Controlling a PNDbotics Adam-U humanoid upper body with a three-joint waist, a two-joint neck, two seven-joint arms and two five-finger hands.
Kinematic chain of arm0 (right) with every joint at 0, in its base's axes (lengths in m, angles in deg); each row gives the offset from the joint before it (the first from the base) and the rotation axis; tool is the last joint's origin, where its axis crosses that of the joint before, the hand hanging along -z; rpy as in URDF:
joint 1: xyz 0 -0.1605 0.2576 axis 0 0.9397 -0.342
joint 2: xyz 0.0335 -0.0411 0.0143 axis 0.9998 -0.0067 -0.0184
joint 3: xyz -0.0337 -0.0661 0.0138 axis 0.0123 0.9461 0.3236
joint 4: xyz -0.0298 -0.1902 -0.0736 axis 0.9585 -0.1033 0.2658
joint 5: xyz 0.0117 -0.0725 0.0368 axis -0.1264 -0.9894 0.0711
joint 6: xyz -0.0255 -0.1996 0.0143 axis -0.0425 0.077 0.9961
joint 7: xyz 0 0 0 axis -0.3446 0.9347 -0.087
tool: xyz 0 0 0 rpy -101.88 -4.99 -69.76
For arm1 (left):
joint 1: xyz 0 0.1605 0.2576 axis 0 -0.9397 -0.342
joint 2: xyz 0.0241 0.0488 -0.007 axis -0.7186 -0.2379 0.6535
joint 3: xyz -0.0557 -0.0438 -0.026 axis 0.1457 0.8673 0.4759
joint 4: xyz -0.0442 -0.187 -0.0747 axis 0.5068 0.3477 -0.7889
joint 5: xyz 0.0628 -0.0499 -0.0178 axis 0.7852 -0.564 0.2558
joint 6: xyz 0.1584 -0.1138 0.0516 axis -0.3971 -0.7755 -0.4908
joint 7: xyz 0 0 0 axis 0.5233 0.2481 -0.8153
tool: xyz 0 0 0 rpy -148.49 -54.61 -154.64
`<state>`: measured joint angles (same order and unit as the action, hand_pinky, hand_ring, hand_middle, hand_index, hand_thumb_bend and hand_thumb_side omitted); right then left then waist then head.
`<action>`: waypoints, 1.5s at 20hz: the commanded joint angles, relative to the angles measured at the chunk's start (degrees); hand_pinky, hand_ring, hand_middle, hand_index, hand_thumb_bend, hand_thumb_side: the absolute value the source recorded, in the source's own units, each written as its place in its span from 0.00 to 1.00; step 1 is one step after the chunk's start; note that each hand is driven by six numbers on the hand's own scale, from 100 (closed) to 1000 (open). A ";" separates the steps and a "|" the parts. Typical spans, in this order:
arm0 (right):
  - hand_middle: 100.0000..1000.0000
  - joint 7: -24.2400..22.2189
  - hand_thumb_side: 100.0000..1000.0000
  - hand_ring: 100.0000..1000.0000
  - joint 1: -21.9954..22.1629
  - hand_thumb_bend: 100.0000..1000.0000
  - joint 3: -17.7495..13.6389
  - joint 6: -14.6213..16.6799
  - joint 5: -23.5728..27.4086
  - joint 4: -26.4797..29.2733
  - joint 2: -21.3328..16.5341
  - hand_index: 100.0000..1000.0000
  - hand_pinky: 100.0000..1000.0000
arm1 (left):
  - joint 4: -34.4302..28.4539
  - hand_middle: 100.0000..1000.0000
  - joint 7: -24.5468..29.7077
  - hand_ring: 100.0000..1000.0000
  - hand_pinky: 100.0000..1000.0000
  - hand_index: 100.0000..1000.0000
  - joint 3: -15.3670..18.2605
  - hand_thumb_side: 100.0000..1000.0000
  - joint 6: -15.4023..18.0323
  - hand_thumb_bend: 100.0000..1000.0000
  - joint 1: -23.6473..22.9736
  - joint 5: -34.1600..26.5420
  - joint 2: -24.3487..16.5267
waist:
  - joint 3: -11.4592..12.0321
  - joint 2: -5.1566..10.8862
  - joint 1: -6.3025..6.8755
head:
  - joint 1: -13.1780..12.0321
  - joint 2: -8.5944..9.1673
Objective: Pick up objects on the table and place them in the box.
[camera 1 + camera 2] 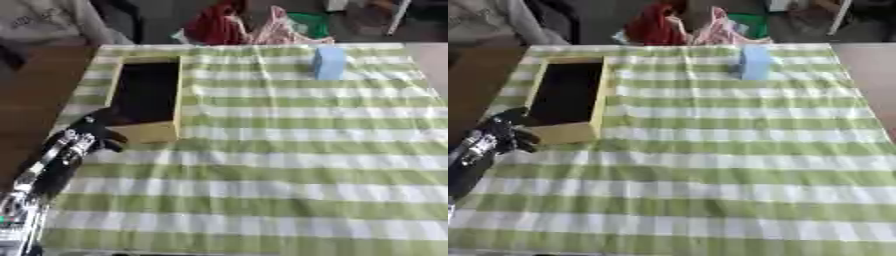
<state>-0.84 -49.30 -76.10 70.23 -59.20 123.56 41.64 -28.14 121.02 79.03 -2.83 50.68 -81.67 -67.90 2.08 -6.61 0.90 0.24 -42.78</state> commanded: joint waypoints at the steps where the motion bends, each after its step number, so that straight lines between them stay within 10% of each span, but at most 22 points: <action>1: 0.58 0.71 0.30 0.74 -3.91 0.00 -0.71 -0.53 2.37 -7.06 -2.35 0.80 0.57 | -0.50 0.77 0.55 0.68 0.65 0.95 -0.42 0.83 0.10 0.00 0.43 -0.27 -0.82 | 0.37 1.02 -0.19 | 0.65 -0.31; 8: 0.59 -1.30 0.41 0.77 -11.49 0.00 0.51 -4.31 9.49 -29.05 -4.85 0.82 0.55 | -0.05 0.77 1.38 0.68 0.65 0.95 -1.21 0.84 0.12 0.00 0.33 -0.31 -1.42 | 1.96 1.65 -0.95 | 1.71 -0.68; 15: 0.60 -4.93 0.44 0.78 -15.05 0.00 1.35 -4.29 6.24 -44.32 -5.56 0.83 0.54 | 0.42 0.77 2.36 0.68 0.65 0.95 -2.00 0.84 0.18 0.00 0.86 -0.38 -1.55 | 3.04 1.54 -1.24 | 2.07 -0.57; 22: 0.71 -9.04 0.31 0.92 -14.12 0.00 5.23 -6.45 0.72 -53.54 -6.79 0.89 0.59 | 0.89 0.77 4.20 0.68 0.65 0.95 -3.45 0.85 0.31 0.00 1.90 -0.60 -1.50 | 5.25 0.94 -1.29 | 3.19 0.27; 30: 0.83 -16.32 0.15 1.00 -14.06 0.00 13.37 0.01 -6.59 -62.76 -8.82 0.95 0.87 | 1.09 0.77 5.15 0.68 0.65 0.95 -3.89 0.86 0.27 0.00 2.37 -0.39 -1.42 | 6.27 0.27 -1.79 | 4.43 1.63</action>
<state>-16.06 -62.15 -63.89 69.21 -64.42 61.32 35.35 -26.43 125.84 75.20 -2.65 52.23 -82.08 -68.47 8.31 -7.03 -0.96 4.32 -41.92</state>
